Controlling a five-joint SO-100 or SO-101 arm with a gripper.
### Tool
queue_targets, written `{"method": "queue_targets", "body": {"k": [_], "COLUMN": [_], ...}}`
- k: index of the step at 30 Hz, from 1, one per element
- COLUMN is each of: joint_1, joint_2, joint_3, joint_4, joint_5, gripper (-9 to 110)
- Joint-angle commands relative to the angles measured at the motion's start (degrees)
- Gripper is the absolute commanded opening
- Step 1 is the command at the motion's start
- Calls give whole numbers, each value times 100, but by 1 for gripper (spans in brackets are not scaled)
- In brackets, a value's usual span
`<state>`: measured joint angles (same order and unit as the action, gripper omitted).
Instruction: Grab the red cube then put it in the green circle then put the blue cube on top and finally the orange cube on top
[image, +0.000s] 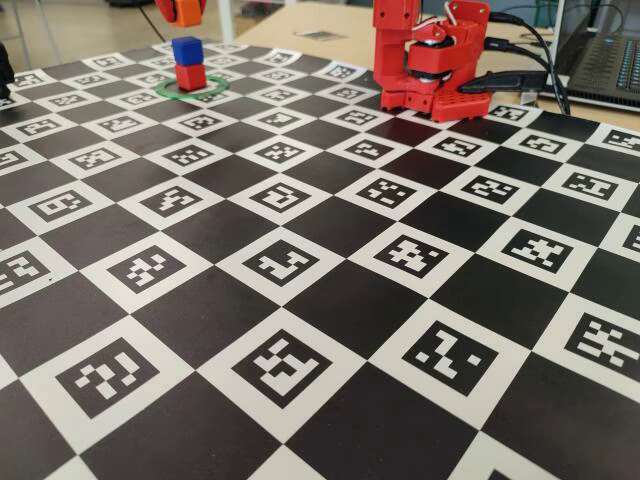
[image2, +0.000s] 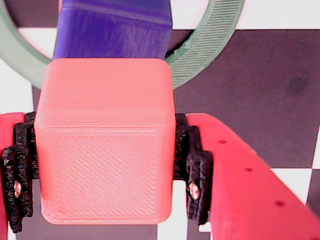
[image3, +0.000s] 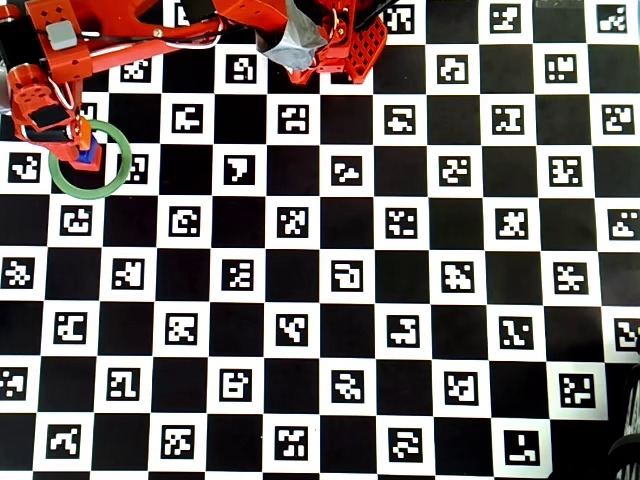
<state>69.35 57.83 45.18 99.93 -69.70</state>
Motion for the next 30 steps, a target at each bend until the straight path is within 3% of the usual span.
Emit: {"method": "queue_targets", "body": {"k": [1, 30], "joint_1": [88, 97], "joint_2": [158, -105], "joint_3": [-536, -782], "joint_4": [554, 554], "joint_5": [-70, -26], "gripper": [2, 1]}}
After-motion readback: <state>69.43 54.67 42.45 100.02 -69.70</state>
